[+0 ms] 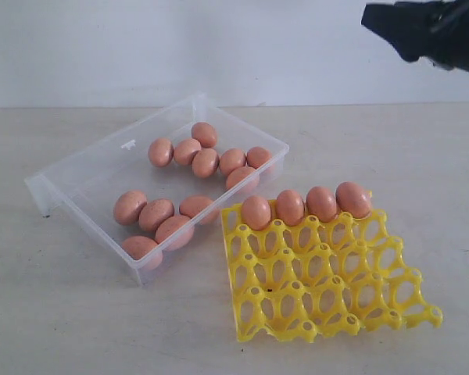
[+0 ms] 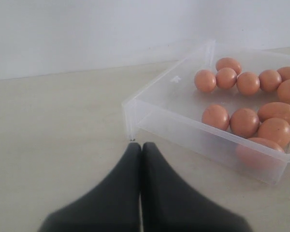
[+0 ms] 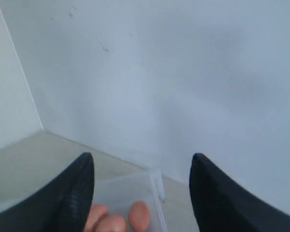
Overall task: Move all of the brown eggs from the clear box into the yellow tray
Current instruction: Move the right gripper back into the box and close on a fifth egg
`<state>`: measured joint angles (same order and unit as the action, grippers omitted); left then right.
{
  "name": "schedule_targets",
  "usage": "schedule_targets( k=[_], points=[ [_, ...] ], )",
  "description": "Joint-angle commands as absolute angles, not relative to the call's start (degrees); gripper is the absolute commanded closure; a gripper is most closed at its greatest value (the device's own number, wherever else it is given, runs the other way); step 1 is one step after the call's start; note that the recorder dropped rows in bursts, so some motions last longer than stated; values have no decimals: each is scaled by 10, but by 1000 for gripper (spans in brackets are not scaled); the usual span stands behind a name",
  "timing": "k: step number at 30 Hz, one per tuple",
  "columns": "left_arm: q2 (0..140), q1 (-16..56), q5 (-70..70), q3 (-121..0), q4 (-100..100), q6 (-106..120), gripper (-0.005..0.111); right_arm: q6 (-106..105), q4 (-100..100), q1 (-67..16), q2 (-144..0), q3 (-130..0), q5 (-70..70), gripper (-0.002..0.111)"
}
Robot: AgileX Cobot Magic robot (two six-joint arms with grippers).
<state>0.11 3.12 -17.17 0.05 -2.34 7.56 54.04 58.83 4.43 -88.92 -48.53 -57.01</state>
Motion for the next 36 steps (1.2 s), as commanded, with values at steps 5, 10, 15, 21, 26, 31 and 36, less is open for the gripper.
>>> schedule_targets(
  k=[5, 10, 15, 21, 26, 31, 36],
  points=[
    [0, 29, -172, 0, -20, 76, 111, 532, 595, -129, -754, -535, -456, 84],
    [0, 29, -172, 0, -20, 76, 111, 437, 609, -311, -755, -621, -269, 108],
    [0, 29, -172, 0, -20, 76, 111, 320, 609, -460, -831, -723, 68, 108],
    [0, 29, -173, 0, -20, 76, 111, 55, 196, -438, -1085, -990, 700, 108],
    [0, 29, -173, 0, -20, 76, 111, -49, -132, -439, -1179, -1168, 671, 108],
    [0, 29, -173, 0, -20, 76, 111, -51, -65, -439, -1299, -1253, 700, 108],
    [0, 29, -173, 0, -20, 76, 111, -117, -35, -439, -1319, -1253, 700, 95]
  ],
)
